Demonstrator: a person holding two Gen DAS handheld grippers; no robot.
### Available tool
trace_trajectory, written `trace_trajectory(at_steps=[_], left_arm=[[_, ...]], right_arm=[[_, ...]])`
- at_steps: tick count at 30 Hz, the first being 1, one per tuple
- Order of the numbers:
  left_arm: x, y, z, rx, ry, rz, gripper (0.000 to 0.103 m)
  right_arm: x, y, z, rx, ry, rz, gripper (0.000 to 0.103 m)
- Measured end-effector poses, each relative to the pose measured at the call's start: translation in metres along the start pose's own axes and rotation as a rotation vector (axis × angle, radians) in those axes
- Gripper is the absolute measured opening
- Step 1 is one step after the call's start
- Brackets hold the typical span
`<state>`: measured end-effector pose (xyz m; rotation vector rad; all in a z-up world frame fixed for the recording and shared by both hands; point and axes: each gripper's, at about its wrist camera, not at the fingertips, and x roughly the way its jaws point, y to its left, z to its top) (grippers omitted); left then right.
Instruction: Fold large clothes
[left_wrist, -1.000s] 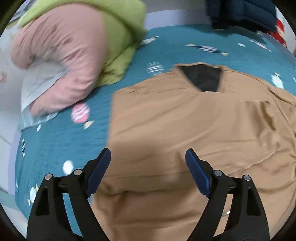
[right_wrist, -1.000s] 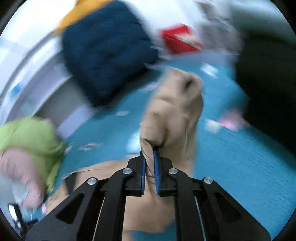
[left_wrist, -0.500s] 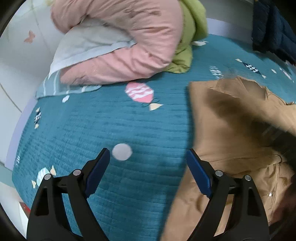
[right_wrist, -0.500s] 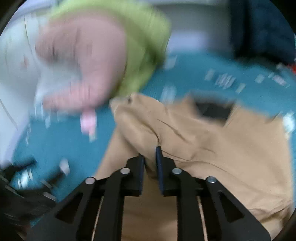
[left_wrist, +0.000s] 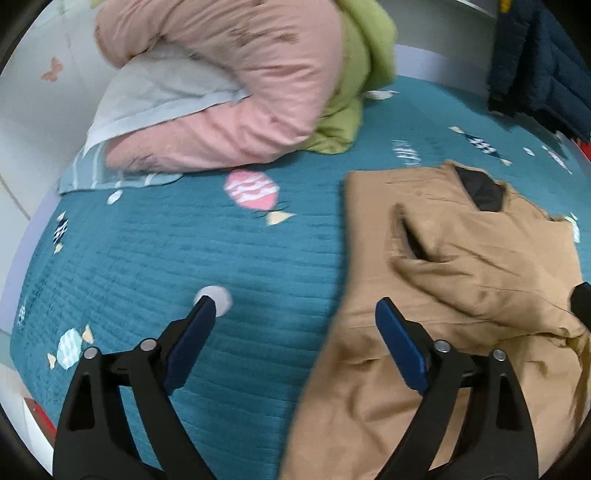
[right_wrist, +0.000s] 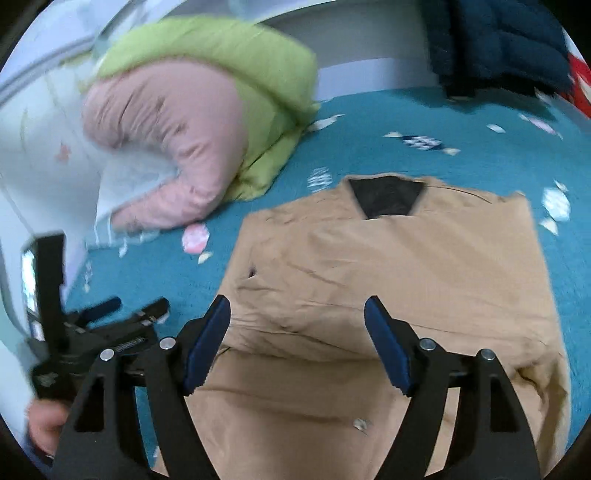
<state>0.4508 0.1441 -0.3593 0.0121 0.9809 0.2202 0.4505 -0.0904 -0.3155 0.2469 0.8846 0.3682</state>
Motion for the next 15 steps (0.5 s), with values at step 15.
trace_trajectory(at_steps=[15], left_arm=[[0.034,-0.081,0.014,0.181,0.065,0.044,0.089]], right_arm=[[0.028,-0.129,-0.026,0.209,0.229,-0.169,0.072]])
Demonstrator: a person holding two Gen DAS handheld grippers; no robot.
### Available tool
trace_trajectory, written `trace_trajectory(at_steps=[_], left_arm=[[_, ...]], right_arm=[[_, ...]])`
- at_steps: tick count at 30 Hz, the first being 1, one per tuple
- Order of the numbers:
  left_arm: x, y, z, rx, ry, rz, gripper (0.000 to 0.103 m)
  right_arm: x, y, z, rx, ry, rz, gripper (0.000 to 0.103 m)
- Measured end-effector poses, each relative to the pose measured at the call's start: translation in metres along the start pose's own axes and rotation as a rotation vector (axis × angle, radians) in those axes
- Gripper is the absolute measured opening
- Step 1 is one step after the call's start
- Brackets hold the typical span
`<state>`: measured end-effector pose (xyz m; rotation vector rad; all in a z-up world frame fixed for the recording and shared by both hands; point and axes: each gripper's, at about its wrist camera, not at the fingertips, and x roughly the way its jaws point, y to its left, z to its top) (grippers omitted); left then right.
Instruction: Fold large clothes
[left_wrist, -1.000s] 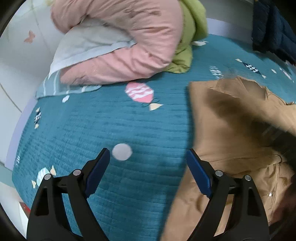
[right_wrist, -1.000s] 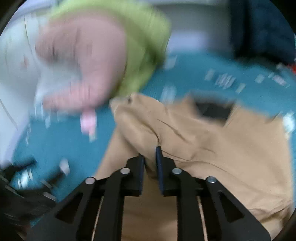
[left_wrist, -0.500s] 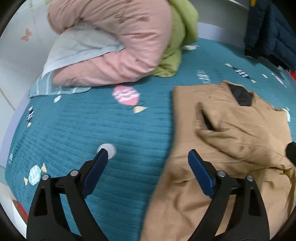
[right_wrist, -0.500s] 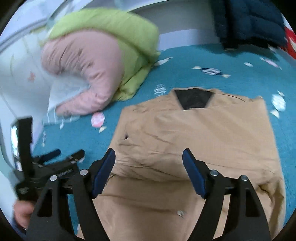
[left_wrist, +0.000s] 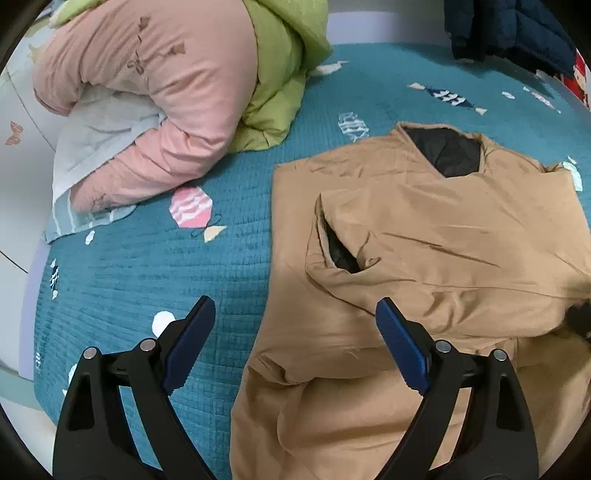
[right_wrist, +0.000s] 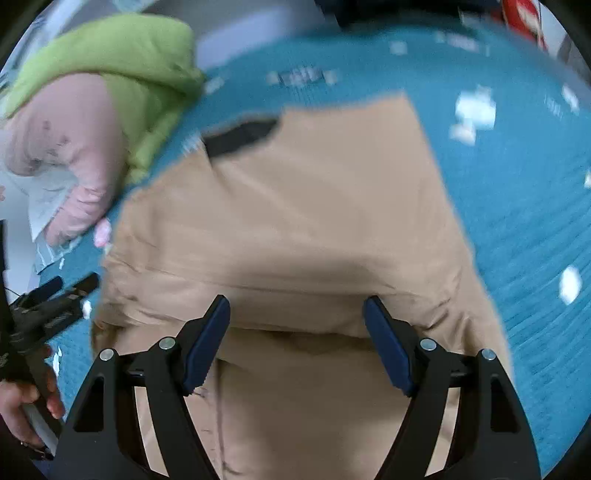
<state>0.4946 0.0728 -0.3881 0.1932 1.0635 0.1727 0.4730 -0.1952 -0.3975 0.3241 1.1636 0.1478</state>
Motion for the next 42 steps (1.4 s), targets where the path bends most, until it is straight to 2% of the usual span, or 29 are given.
trace_trajectory(at_steps=[1,3,6,10,14,16,19,22,24,27,29,31,33,36,40,42], left_arm=[[0.002,0.001,0.0,0.002,0.004,0.002,0.089],[0.006,0.004,0.001,0.002,0.011,-0.002,0.089],[0.01,0.015,0.007,-0.02,0.02,-0.044,0.089],[0.016,0.028,0.023,-0.017,0.01,-0.044,0.089],[0.027,0.041,0.046,-0.048,0.013,-0.075,0.09],[0.036,0.044,0.06,-0.057,0.01,-0.074,0.09],[0.061,0.043,0.079,-0.044,0.042,-0.064,0.09],[0.082,0.051,0.092,-0.085,0.084,-0.094,0.09],[0.091,0.056,0.1,-0.11,0.084,-0.098,0.09],[0.115,0.061,0.108,-0.113,0.151,-0.101,0.09],[0.13,0.064,0.112,-0.118,0.186,-0.107,0.09],[0.14,0.068,0.116,-0.151,0.214,-0.147,0.09],[0.15,0.07,0.12,-0.176,0.248,-0.193,0.091],[0.165,0.066,0.126,-0.152,0.313,-0.185,0.094],[0.173,0.064,0.135,-0.187,0.345,-0.225,0.094],[0.174,0.058,0.137,-0.193,0.355,-0.273,0.094]], right_arm=[[0.012,-0.004,-0.001,0.012,0.041,-0.005,0.072],[0.019,-0.005,-0.003,-0.005,0.067,-0.006,0.072],[0.005,0.001,-0.003,-0.055,0.057,0.048,0.072],[-0.034,-0.003,0.018,-0.124,-0.021,0.104,0.073],[-0.043,-0.024,0.059,-0.089,-0.074,0.044,0.075],[-0.033,-0.035,0.082,-0.068,-0.073,-0.015,0.075],[-0.014,-0.046,0.111,-0.001,-0.043,-0.009,0.075],[-0.003,-0.061,0.139,0.066,-0.059,-0.032,0.075],[0.009,-0.063,0.155,0.071,-0.041,-0.038,0.075],[0.032,-0.065,0.175,0.064,-0.003,-0.117,0.075],[0.049,-0.074,0.183,0.111,0.046,-0.11,0.075],[0.065,-0.084,0.186,0.158,0.095,-0.062,0.075],[0.071,-0.086,0.188,0.159,0.101,-0.053,0.074],[0.076,-0.086,0.186,0.144,0.111,-0.025,0.058],[0.08,-0.086,0.187,0.125,0.124,-0.016,0.054],[0.078,-0.087,0.187,0.123,0.129,-0.003,0.053]])
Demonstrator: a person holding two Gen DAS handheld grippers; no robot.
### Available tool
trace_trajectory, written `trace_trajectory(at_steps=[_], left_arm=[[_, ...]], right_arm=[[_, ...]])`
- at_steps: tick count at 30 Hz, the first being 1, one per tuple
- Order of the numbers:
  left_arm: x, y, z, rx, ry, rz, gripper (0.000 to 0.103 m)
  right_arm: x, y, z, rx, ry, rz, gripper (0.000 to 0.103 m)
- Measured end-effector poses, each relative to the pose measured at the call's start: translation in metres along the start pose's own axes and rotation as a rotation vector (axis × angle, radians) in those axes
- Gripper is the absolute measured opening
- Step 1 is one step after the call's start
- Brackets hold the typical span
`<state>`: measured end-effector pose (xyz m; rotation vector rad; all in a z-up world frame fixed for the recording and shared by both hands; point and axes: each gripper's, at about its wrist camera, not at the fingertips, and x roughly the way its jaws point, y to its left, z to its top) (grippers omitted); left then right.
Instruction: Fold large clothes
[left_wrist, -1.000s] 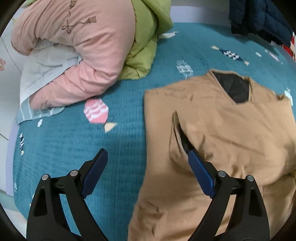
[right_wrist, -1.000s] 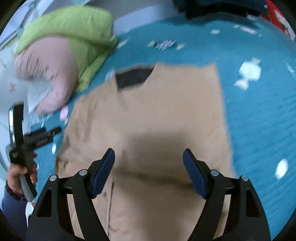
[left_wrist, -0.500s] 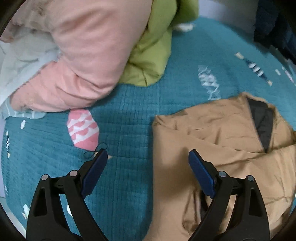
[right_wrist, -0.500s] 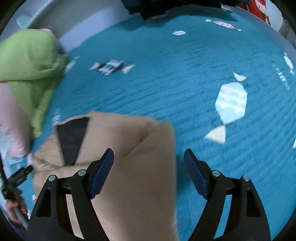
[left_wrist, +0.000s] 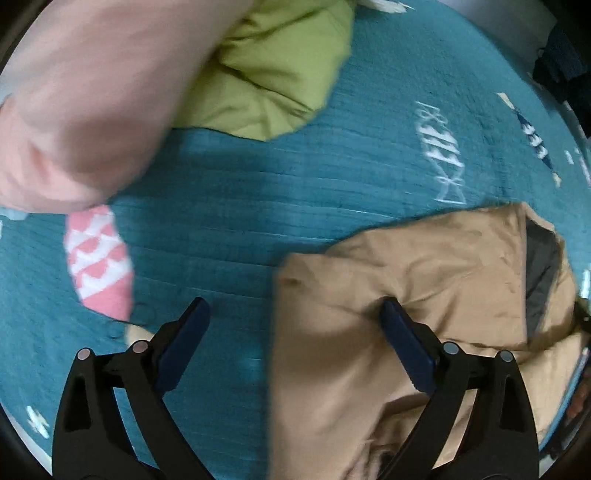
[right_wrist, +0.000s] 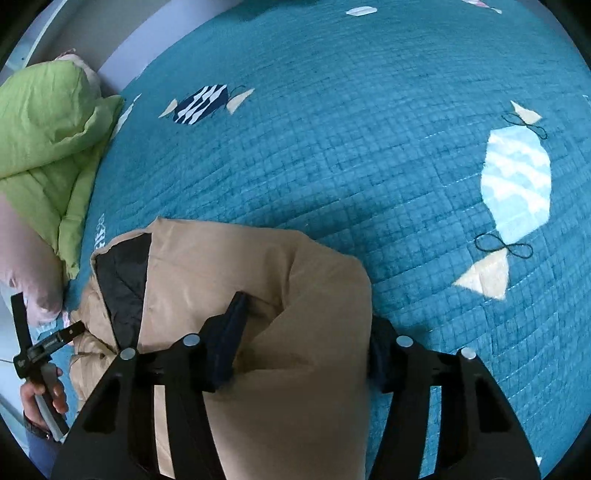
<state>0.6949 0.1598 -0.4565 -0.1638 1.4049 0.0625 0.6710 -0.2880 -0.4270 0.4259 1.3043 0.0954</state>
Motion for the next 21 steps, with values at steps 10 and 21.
trace_trajectory(at_steps=[10,21], left_arm=[[-0.024,-0.032,-0.017,0.14,-0.125,-0.015,0.019],[-0.148,-0.013,-0.05,0.127,-0.354,-0.2,0.017]], right_arm=[[-0.013,0.017,-0.008,-0.109,-0.078,-0.024,0.013],[-0.118,0.068,-0.023,-0.209,-0.372,0.026,0.012]])
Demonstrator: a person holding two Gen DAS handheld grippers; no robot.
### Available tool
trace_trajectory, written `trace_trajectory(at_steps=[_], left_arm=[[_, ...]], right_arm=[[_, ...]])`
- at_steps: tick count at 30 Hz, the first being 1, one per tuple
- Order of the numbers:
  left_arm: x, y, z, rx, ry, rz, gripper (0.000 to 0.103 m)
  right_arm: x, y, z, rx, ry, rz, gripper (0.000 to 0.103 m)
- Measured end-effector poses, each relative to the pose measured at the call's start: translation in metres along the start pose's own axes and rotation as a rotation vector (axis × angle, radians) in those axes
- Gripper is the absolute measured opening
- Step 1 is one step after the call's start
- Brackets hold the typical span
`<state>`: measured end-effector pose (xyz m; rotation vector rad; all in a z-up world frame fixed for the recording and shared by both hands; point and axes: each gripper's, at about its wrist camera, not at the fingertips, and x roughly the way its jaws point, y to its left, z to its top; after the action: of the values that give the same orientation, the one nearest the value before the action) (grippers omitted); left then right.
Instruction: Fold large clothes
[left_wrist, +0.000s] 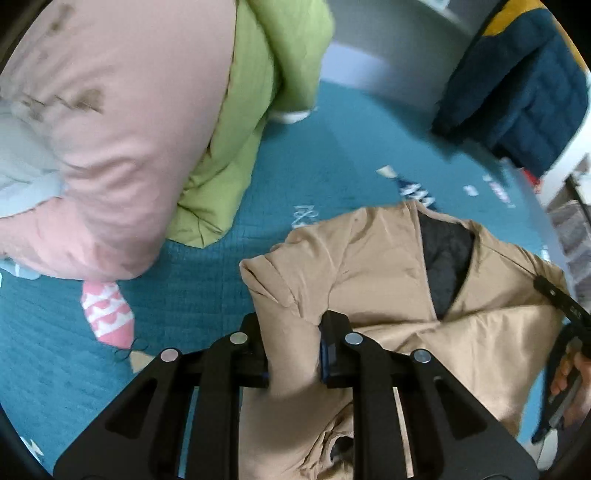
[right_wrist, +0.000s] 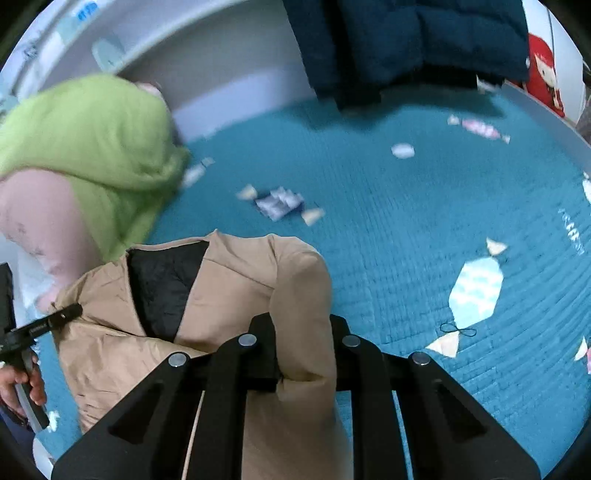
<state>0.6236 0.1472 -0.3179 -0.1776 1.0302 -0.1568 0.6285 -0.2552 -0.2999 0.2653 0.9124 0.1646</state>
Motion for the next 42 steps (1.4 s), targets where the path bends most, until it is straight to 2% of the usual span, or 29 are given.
trace_trajectory(at_steps=[4,6,10,11,15,18,22,23,25,27,31,32,35,36,38,40,42], left_arm=[[-0.056,0.0,-0.029,0.044,-0.033,-0.033,0.017],[-0.081,-0.002,-0.053,0.074,-0.052,-0.049,0.017],[-0.124,0.0,-0.111,0.105,-0.035,-0.117,0.017],[-0.123,-0.005,-0.119,0.103,-0.027,-0.122,0.017],[-0.136,0.005,-0.191,0.07,0.016,-0.173,0.02],[-0.134,0.013,-0.246,0.049,0.074,-0.2,0.022],[-0.127,0.018,-0.297,0.029,0.11,-0.19,0.026],[-0.127,0.018,-0.307,0.033,0.121,-0.184,0.031],[-0.125,0.019,-0.321,0.047,0.139,-0.167,0.042],[-0.13,0.02,-0.33,0.062,0.138,-0.124,0.067],[-0.158,0.028,-0.336,0.04,0.095,-0.071,0.077],[-0.17,0.032,-0.334,0.018,0.073,-0.048,0.078],[-0.198,0.033,-0.327,-0.021,-0.021,-0.062,0.079],[-0.203,0.031,-0.325,-0.029,-0.046,-0.065,0.079],[-0.214,0.022,-0.314,-0.056,-0.12,-0.093,0.079],[-0.22,0.013,-0.307,-0.09,-0.179,-0.114,0.08],[-0.219,0.001,-0.303,-0.101,-0.203,-0.128,0.089]], right_arm=[[-0.057,0.01,-0.016,-0.028,-0.062,0.042,0.012],[-0.092,0.012,-0.037,-0.044,-0.083,0.063,0.013],[-0.142,0.013,-0.088,-0.103,-0.065,0.058,0.013],[-0.155,0.013,-0.106,-0.125,-0.05,0.048,0.014],[-0.187,0.01,-0.175,-0.167,0.04,0.019,0.018],[-0.19,0.004,-0.223,-0.142,0.143,0.014,0.021],[-0.191,0.001,-0.276,-0.149,0.24,-0.048,0.03],[-0.192,0.0,-0.288,-0.146,0.264,-0.063,0.032],[-0.194,-0.001,-0.302,-0.14,0.299,-0.083,0.039],[-0.204,-0.004,-0.311,-0.134,0.308,-0.085,0.05],[-0.229,-0.004,-0.314,-0.132,0.31,-0.077,0.054],[-0.239,-0.002,-0.312,-0.134,0.296,-0.077,0.054],[-0.262,0.005,-0.298,-0.099,0.219,-0.004,0.054],[-0.265,0.008,-0.292,-0.074,0.191,0.028,0.053],[-0.258,0.015,-0.282,-0.017,0.161,0.079,0.04],[-0.234,0.019,-0.278,0.062,0.169,0.116,0.025],[-0.203,0.018,-0.281,0.133,0.218,0.122,0.014]])
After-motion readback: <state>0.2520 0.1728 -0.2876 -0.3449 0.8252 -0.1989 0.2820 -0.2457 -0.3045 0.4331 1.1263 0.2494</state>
